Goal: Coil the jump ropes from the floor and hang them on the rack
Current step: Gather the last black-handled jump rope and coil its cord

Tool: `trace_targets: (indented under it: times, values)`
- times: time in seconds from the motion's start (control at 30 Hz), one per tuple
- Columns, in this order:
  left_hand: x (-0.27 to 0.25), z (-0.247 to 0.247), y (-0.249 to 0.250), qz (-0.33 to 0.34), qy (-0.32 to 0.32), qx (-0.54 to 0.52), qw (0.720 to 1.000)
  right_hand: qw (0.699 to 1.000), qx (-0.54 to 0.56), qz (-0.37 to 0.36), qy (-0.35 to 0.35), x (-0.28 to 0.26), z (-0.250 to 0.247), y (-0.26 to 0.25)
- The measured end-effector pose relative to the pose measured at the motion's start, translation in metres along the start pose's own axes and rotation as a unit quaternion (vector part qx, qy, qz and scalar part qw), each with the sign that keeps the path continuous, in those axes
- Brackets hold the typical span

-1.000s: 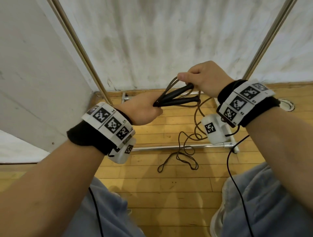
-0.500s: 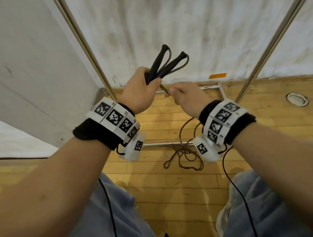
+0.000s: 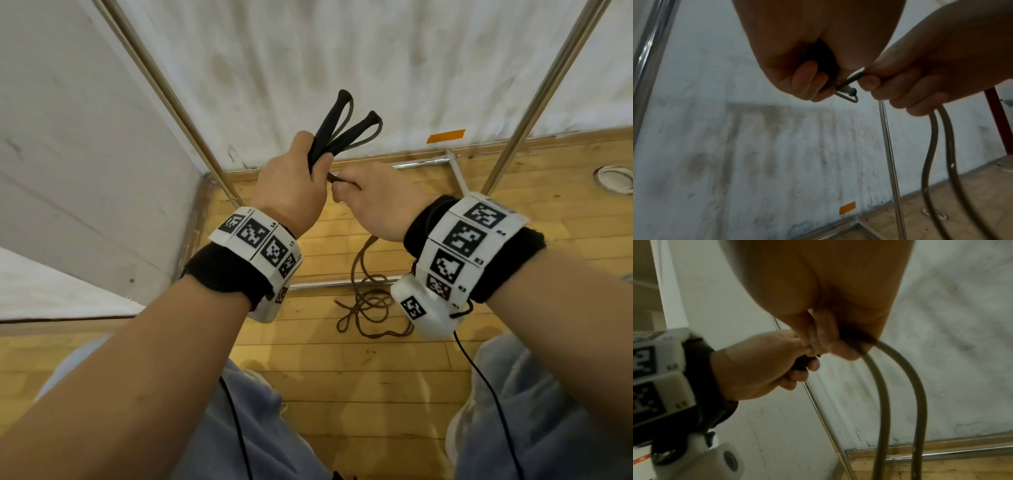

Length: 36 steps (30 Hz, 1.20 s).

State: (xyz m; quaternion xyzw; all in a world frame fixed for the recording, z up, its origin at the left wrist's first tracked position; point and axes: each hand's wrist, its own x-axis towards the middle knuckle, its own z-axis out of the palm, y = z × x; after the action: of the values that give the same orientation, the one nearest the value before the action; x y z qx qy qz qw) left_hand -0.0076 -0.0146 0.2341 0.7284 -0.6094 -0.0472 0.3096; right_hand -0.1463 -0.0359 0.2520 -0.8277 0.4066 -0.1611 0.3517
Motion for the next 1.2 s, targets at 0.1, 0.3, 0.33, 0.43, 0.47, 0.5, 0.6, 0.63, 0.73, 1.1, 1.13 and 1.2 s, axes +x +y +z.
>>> trace_targets:
  times: [0.1, 0.3, 0.33, 0.43, 0.47, 0.5, 0.6, 0.63, 0.73, 1.1, 1.13, 1.2]
  values:
    - [-0.002, 0.002, 0.0, -0.015, 0.008, 0.008, 1.0, 1.0, -0.004, -0.007, 0.015, -0.004, -0.001, -0.001]
    - [0.002, -0.001, -0.006, -0.073, -0.001, 0.014, 0.997, 0.997, -0.048, -0.051, 0.021, -0.015, -0.001, -0.003]
    - [0.003, -0.002, -0.008, -0.073, 0.002, 0.012, 0.997, 0.997, -0.049, -0.057, 0.023, -0.016, -0.002, -0.004]
    - [0.003, -0.006, -0.01, -0.065, 0.007, 0.021, 0.998, 0.998, -0.03, -0.053, 0.013, -0.019, -0.006, -0.005]
    - [0.003, -0.006, -0.009, -0.068, 0.004, 0.022, 0.997, 0.999, -0.021, -0.049, 0.008, -0.02, -0.007, -0.005]
    - [0.002, -0.006, -0.008, -0.07, -0.006, 0.02, 0.997, 0.999, -0.012, -0.046, 0.007, -0.02, -0.008, -0.005]
    - [-0.001, -0.008, -0.004, -0.074, -0.088, -0.006, 0.993, 0.999, 0.029, -0.037, 0.02, -0.022, -0.015, -0.006]
    - [-0.003, -0.009, -0.003, -0.071, -0.118, -0.018, 0.99, 0.998, 0.042, -0.036, 0.029, -0.022, -0.017, -0.006]
    - [-0.01, -0.007, 0.003, -0.046, -0.14, 0.011, 0.989, 0.997, 0.047, -0.046, 0.047, -0.022, -0.02, -0.009]
    - [-0.01, 0.012, 0.013, -0.013, -0.162, 0.117, 0.98, 0.989, -0.088, -0.09, 0.079, -0.009, -0.034, -0.003]
    - [-0.012, 0.012, 0.014, -0.006, -0.172, 0.117, 0.978, 0.986, -0.102, -0.092, 0.09, -0.006, -0.036, 0.0]
    - [-0.014, 0.008, 0.017, 0.016, -0.186, 0.112, 0.976, 0.985, -0.092, -0.081, 0.12, -0.001, -0.044, 0.006]
